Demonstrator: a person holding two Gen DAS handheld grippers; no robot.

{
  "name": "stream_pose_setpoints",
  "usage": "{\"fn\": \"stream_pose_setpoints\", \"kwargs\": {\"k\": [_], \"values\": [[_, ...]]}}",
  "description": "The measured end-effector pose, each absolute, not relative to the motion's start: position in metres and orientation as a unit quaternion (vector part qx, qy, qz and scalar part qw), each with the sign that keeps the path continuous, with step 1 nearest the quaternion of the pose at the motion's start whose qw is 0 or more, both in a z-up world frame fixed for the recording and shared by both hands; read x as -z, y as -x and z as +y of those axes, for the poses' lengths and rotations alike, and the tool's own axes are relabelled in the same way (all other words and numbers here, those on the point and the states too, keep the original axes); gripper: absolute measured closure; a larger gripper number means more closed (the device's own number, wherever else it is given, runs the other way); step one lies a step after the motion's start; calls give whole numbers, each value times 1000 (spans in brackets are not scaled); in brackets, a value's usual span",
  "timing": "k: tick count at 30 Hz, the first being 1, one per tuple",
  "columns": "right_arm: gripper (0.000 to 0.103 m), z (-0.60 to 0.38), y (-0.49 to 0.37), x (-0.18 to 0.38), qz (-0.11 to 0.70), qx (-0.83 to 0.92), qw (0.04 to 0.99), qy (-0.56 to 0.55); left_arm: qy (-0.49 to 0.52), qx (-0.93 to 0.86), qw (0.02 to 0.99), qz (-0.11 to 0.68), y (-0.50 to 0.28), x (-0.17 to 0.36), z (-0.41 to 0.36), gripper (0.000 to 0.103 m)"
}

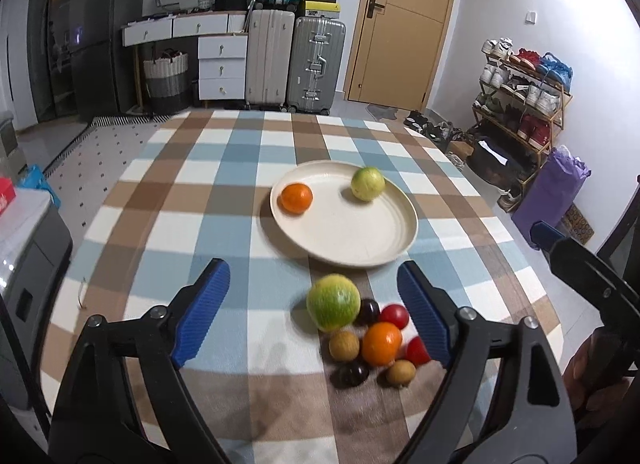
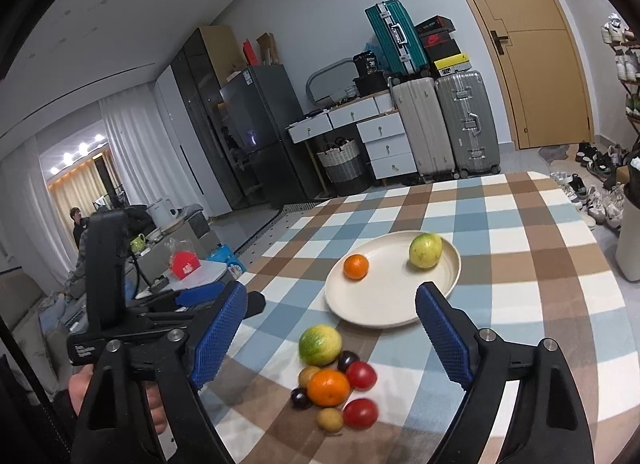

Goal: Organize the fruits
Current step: 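Open both tools and pull them back from the plate, then grasp a red tomato with the right tool while the left tool grasps a dark plum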

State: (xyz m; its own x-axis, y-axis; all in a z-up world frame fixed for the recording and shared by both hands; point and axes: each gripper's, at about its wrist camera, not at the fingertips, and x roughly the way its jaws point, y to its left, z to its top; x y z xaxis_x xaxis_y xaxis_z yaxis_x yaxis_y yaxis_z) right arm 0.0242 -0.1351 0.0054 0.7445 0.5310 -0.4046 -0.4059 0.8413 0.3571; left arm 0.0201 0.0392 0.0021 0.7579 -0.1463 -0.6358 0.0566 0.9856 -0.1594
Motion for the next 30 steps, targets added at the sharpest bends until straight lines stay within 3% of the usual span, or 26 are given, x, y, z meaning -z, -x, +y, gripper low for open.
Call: {"fn": "stream_pose_setpoints", "kwargs": {"k": [5,30], "values": [[13,-134,-13,5,265,-246,925,-119,76,50,934,347,-8,13,43,2],[14,-139,-19,87,388,-221,880,-162,98,45,915,389,16,82,50,1]]}}
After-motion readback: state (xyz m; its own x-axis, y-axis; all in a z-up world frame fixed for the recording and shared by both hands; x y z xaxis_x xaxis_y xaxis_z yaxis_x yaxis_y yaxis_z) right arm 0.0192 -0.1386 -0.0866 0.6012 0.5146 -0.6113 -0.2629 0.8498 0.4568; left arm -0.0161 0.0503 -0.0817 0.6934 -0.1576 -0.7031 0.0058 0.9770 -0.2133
